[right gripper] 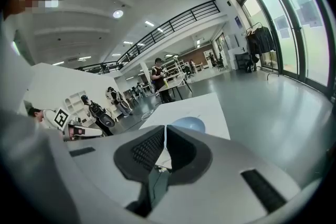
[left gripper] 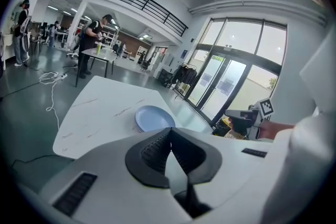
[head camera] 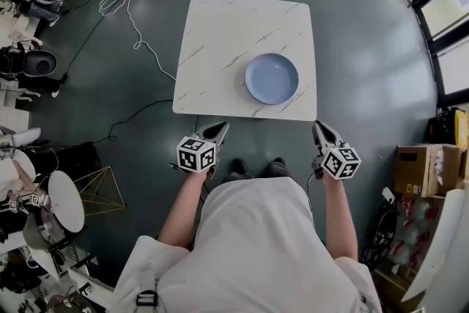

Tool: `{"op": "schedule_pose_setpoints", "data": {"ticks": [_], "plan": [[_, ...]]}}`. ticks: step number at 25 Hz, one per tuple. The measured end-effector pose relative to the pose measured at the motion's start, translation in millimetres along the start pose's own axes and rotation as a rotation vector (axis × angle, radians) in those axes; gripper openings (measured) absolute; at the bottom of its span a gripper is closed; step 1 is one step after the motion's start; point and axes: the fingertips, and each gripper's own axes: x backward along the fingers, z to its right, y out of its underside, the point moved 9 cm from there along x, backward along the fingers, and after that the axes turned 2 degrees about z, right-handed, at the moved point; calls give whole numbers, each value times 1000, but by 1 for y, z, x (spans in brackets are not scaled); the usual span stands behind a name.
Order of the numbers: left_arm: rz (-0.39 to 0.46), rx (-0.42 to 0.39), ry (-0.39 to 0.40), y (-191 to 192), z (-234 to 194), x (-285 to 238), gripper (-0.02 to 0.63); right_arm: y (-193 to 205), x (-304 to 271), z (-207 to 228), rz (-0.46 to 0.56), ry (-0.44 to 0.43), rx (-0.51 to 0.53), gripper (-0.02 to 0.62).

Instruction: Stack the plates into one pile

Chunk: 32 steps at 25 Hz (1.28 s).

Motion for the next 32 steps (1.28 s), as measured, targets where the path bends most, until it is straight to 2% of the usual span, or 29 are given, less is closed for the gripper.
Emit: {"op": "schedule_pose_setpoints", "data": {"ticks": [5,9,20,32], "plan": [[22,-30,-14,-3,14,1,14,-4,12,20,20,-17,-23,31],[45,-9,-22,2,24,1,14,-10,19,34,22,-43,9,29],[65,6,-70,4,47,-2,14,-26,25,44,8,-101,62,29],[68,8,-86,2,57,-1,14,-29,30,50,6,-121,46,29]]}}
